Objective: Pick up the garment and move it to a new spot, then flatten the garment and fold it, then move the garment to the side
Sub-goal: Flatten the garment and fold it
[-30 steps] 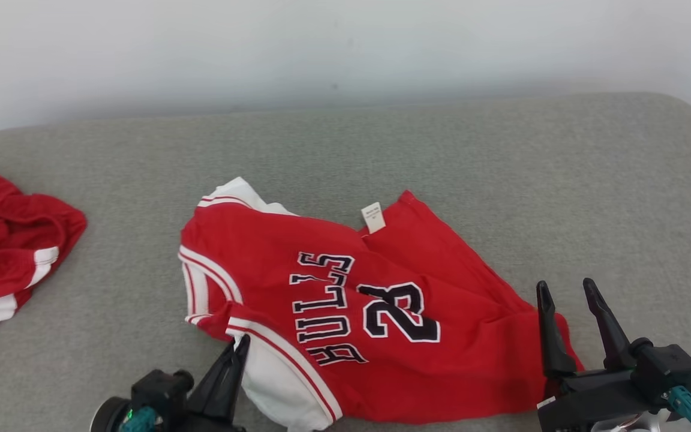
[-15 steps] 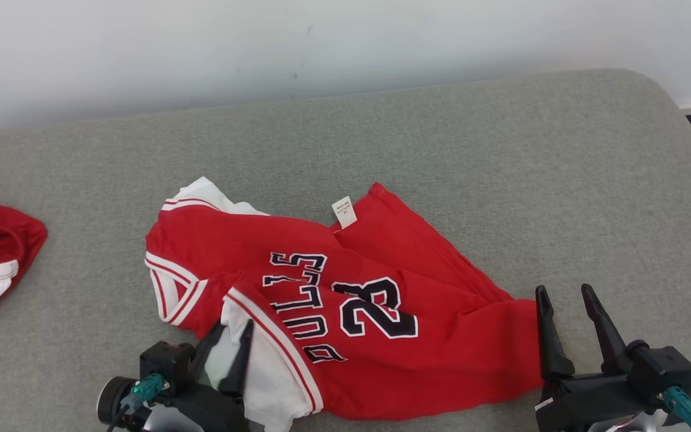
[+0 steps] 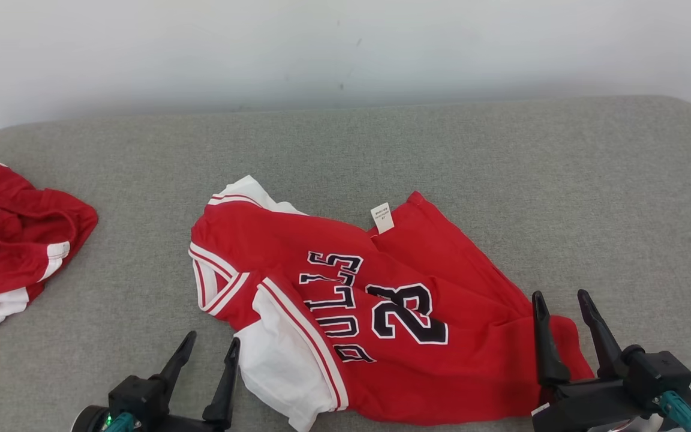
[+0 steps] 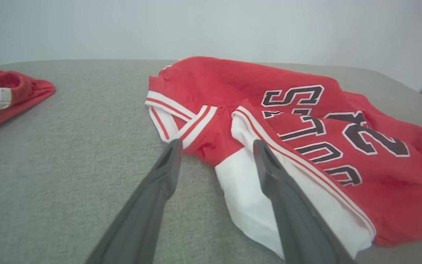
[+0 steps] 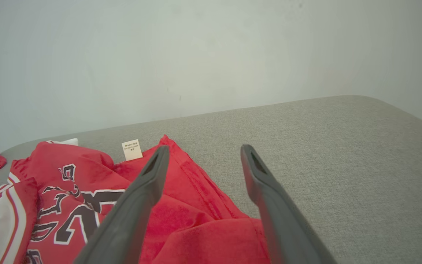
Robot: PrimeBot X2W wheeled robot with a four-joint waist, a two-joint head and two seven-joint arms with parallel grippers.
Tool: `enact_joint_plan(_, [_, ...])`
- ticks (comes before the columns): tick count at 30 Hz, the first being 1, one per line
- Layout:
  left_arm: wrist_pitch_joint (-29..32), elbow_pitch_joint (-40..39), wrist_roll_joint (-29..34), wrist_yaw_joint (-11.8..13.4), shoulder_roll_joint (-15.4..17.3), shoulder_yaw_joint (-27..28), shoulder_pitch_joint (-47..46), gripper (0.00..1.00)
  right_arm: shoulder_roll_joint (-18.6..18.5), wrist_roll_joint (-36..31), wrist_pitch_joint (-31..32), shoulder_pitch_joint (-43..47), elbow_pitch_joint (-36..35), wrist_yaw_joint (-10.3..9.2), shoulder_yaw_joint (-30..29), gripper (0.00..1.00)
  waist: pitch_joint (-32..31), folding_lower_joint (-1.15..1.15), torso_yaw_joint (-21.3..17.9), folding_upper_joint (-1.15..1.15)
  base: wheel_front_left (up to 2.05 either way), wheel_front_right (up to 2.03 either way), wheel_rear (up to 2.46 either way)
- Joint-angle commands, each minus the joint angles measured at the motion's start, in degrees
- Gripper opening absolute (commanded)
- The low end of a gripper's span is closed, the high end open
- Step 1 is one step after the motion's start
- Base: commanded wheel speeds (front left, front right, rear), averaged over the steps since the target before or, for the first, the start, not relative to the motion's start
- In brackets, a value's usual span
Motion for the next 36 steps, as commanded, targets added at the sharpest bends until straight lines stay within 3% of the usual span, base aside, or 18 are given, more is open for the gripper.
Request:
enact_joint_plan(1, [0.0, 0.0, 0.2, 0.0, 0.0, 0.4, 0.3, 1.0, 0.1, 0.1, -0.3, 0.2, 0.1, 0.04, 0.2, 1.0, 0.0, 0.0, 0.0, 0.0, 0.0, 0.0, 0.0])
enact_joint_plan(15, [0.0, 10.8, -0.8, -0.8, -0.3, -1.1, -3.2, 1.0, -0.2, 0.1, -0.3, -0.9, -0.1, 0.04, 0.2, 1.0, 2.2, 0.0, -4.2, 0.0, 0.0, 0.0, 0.0])
enact_joint_plan(16, [0.0, 11.5, -1.0, -0.9, -0.4, -1.2, -3.5, 0.81, -0.1, 0.1, -0.3, -0.9, 0.0, 0.04, 0.1, 1.0, 2.2, 0.0, -4.4, 0.0, 0.0, 0.0, 0.0])
enact_joint_plan(17, [0.0, 11.9, -1.2, -0.9, -0.5, -1.2, -3.6, 0.35, -0.1, 0.2, -0.3, -0.9, -0.1, 0.04, -0.1, 1.0, 2.3, 0.0, -4.5, 0.0, 0.0, 0.0, 0.0])
enact_joint_plan(18, [0.0, 12.3, -1.2, -0.8, -0.6, -1.2, -3.7, 0.02, -0.1, 0.2, -0.3, -0.8, -0.1, 0.04, -0.2, 1.0, 2.3, 0.0, -4.6, 0.0, 0.0, 0.0, 0.0])
enact_joint_plan(28, [0.0, 7.5, -0.3, -0.5, -1.1, -0.4, -0.9, 0.0, 0.2, -0.3, -0.3, 1.2, 0.0, 0.04, -1.2, 1.0, 0.0, 0.0, -1.8, 0.0, 0.0, 0.0, 0.0])
enact_joint_plan(36, [0.8, 0.8, -1.2, 2.0, 0.5, 1.7, 3.1, 0.0, -0.1, -0.2, -0.3, 1.2, 0.3, 0.04, -0.8, 1.0, -1.0, 0.0, 1.3, 0.0, 0.0, 0.0, 0.0])
